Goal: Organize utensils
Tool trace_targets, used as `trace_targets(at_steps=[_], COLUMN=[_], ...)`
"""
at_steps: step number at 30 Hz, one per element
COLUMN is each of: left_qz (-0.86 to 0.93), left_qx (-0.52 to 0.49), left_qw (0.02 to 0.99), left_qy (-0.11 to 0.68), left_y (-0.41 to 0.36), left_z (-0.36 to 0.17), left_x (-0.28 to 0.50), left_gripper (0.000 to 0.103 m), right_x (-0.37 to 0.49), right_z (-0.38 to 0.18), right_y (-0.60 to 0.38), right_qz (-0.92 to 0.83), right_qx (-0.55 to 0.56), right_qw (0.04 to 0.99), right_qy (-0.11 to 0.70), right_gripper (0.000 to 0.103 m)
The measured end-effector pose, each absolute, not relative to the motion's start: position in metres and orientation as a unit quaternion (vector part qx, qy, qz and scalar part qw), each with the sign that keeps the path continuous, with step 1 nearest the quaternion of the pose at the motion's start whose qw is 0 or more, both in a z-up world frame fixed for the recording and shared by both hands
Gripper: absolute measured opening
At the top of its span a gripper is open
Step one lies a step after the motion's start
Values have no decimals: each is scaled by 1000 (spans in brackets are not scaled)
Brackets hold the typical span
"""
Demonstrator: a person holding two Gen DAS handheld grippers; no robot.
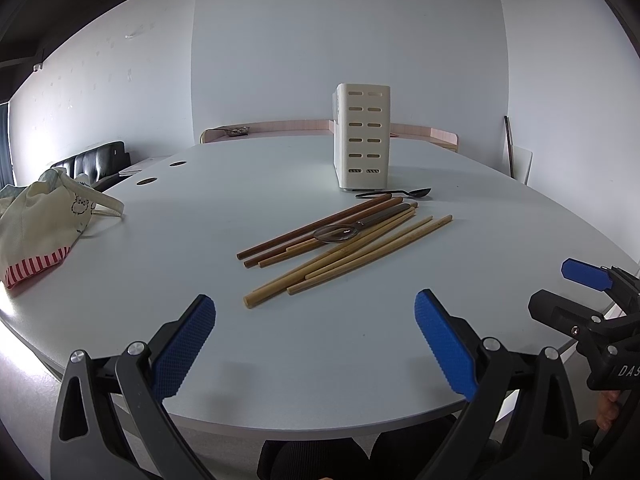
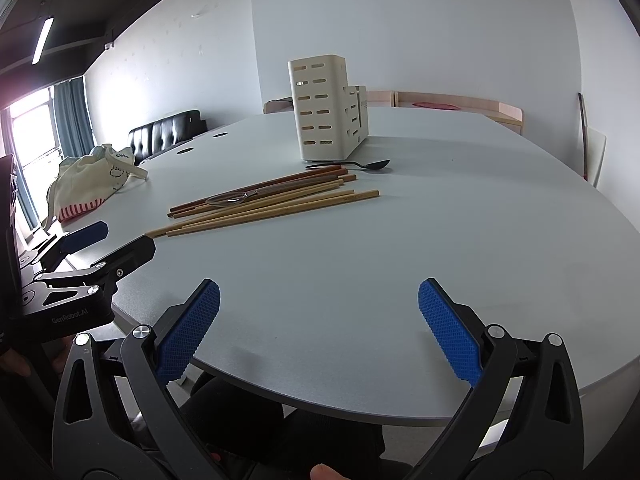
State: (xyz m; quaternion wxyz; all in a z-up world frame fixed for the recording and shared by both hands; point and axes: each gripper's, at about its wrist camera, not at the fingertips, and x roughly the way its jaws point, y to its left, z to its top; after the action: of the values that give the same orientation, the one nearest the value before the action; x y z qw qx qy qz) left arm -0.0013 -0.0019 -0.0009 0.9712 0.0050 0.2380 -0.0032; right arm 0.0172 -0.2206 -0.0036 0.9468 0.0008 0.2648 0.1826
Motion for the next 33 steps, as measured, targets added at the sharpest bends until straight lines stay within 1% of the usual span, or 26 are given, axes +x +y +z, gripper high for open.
trace_targets(at_steps=[22, 25, 28, 31, 33], left_qz=[-4, -12, -20, -28, -43], left_qx=[7, 8, 14, 24, 31], left_qw=[971, 972, 973, 974, 975], left_qy=[239, 235, 227, 223, 217], left_y=[-3, -5, -5, -4, -2], left_z=[-1, 0, 4, 9, 17], left_x=[-2, -3, -4, 0, 6], left_gripper=[98, 98, 98, 98, 98], right_x=[20, 21, 27, 40, 53], right_z=[-1, 1, 5, 9, 9], right_y=[-224, -229, -239, -250, -257], right_qz=[177, 174, 182, 196, 196], right_qx=[11, 30, 73, 127, 158], right_qw=[949, 949, 944, 930, 919], right_qy=[262, 261, 264, 283, 302], right_gripper=[95, 95, 95, 95, 92])
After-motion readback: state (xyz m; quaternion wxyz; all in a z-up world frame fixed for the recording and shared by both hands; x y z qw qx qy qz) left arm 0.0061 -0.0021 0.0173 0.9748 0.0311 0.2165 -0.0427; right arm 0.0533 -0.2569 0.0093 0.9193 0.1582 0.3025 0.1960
